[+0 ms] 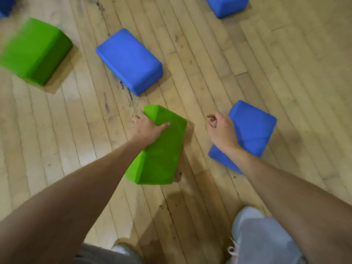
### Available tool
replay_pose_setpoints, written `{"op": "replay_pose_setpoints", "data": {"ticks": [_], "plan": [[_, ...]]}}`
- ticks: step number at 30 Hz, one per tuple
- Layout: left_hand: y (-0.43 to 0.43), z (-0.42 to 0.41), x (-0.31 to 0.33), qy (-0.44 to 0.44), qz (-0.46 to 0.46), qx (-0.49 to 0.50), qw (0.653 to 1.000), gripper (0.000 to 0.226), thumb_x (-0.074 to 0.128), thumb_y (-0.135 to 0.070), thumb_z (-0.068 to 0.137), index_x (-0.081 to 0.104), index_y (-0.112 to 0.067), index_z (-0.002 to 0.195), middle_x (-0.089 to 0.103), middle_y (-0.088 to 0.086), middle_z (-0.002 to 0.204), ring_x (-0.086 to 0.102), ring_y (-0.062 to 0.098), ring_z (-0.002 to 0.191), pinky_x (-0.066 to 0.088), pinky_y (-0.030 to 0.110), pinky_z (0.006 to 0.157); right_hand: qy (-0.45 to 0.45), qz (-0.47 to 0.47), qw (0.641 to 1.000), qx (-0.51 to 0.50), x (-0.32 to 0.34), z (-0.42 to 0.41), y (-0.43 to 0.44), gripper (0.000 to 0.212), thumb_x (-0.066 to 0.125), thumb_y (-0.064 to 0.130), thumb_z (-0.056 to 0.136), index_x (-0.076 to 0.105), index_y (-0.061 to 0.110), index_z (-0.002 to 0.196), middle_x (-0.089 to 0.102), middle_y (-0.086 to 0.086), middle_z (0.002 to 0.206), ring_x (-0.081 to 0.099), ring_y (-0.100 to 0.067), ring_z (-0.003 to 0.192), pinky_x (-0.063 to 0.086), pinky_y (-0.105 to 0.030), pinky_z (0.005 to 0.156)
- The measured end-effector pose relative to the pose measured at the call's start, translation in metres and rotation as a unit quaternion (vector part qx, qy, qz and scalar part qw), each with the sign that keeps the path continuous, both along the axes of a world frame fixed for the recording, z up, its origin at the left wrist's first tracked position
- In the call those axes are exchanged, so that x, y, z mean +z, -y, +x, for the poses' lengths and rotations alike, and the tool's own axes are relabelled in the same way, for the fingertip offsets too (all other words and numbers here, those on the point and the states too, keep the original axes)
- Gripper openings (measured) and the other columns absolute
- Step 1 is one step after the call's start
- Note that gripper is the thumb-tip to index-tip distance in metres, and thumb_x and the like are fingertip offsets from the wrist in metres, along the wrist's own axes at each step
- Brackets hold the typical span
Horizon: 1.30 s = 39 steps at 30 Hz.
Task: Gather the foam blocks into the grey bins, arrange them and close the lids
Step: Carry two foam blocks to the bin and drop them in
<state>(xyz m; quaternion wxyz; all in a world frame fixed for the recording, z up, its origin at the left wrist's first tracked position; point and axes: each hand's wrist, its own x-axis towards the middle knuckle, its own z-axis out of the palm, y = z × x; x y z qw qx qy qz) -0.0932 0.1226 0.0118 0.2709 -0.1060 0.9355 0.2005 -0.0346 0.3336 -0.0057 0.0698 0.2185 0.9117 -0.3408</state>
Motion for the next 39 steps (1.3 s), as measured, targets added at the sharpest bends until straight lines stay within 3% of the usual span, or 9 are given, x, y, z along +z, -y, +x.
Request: {"op": "replay_pose_setpoints", "data": {"ticks": [5,9,13,19,23,26,31,36,39], "plan": [[-0.059,-0.015,-0.007,-0.059,-0.046,-0.05,0.996,0.102,0.074,-0.053,0.07,0.023,0.001,0.139,0.037,0.021,0.141,0.033,0.036,0.135,0.026,0.054,0.107,0.036,0.152,0.96,-0.233,-0.005,0.026,-0.069,0.072,0.074,0.036,0.079,0.04,0.009,0.137,0.041,-0.014,0.136,0.042,-0.032,0.124,0.029,-0.036,0.101],[-0.045,-0.016,-0.001,-0.048,-0.018,-0.092,0.994,0.101,0.075,-0.043,0.075,0.018,0.006,0.142,0.031,0.022,0.141,0.028,0.035,0.136,0.025,0.046,0.11,0.171,-0.01,0.895,-0.413,-0.03,0.056,-0.086,0.112,0.077,0.064,0.061,0.029,0.005,0.143,0.036,-0.013,0.144,0.039,-0.033,0.131,0.034,-0.044,0.108],[-0.036,-0.009,0.007,0.004,0.03,-0.163,0.986,0.107,0.078,-0.029,0.073,0.009,0.0,0.149,0.025,0.021,0.143,0.027,0.035,0.136,0.03,0.046,0.111,0.091,-0.179,0.851,-0.485,-0.043,0.07,-0.072,0.102,0.079,0.065,0.052,0.045,0.016,0.135,0.056,0.0,0.129,0.057,-0.024,0.115,0.046,-0.042,0.101],[-0.031,0.017,0.009,0.031,0.024,-0.179,0.983,0.112,0.076,-0.045,0.074,-0.006,-0.045,0.148,0.029,0.024,0.138,0.051,0.044,0.114,0.05,0.048,0.093,0.058,-0.27,0.889,-0.366,-0.04,0.065,-0.055,0.078,0.08,0.024,0.064,0.045,0.026,0.134,0.058,0.004,0.122,0.059,-0.025,0.108,0.051,-0.043,0.091],[-0.037,0.026,0.006,0.028,0.005,-0.151,0.988,0.125,0.085,-0.032,0.063,-0.004,-0.021,0.151,0.026,0.02,0.141,0.042,0.04,0.126,0.045,0.048,0.098,0.082,-0.316,0.849,-0.415,-0.046,0.062,-0.024,0.07,0.089,0.03,0.057,0.059,0.01,0.118,0.066,-0.006,0.114,0.065,-0.024,0.097,0.055,-0.036,0.077],[-0.027,0.031,0.02,-0.003,0.026,-0.107,0.994,0.1,0.084,-0.029,0.065,0.019,-0.001,0.136,0.035,0.017,0.129,0.043,0.033,0.121,0.044,0.036,0.093,0.106,-0.273,0.862,-0.413,-0.027,0.059,-0.015,0.086,0.09,0.041,0.047,0.054,0.013,0.121,0.059,-0.004,0.119,0.061,-0.026,0.104,0.055,-0.042,0.087],[-0.02,0.047,0.127,-0.061,0.035,-0.016,0.997,0.093,0.079,-0.033,0.069,0.024,-0.004,0.138,0.045,0.021,0.125,0.049,0.039,0.114,0.042,0.045,0.087,0.154,-0.056,0.968,-0.19,0.089,0.066,-0.005,0.1,0.088,0.041,0.052,0.037,0.015,0.135,0.046,-0.007,0.13,0.049,-0.028,0.119,0.047,-0.04,0.093],[-0.017,0.063,0.321,-0.052,-0.015,-0.059,0.997,0.097,0.072,-0.046,0.072,0.014,-0.03,0.148,0.047,0.019,0.124,0.054,0.041,0.11,0.045,0.045,0.085,0.139,0.055,0.985,-0.09,0.287,0.083,0.005,0.087,0.082,0.042,0.064,0.038,0.008,0.131,0.047,-0.009,0.126,0.05,-0.026,0.113,0.043,-0.033,0.087],[-0.022,0.076,0.452,-0.041,-0.008,-0.081,0.996,0.099,0.07,-0.045,0.076,0.008,-0.029,0.151,0.045,0.018,0.128,0.053,0.042,0.114,0.044,0.045,0.086,0.124,0.101,0.985,-0.067,0.426,0.105,-0.001,0.083,0.08,0.042,0.065,0.038,0.006,0.127,0.048,-0.01,0.123,0.049,-0.025,0.109,0.04,-0.03,0.088]]}}
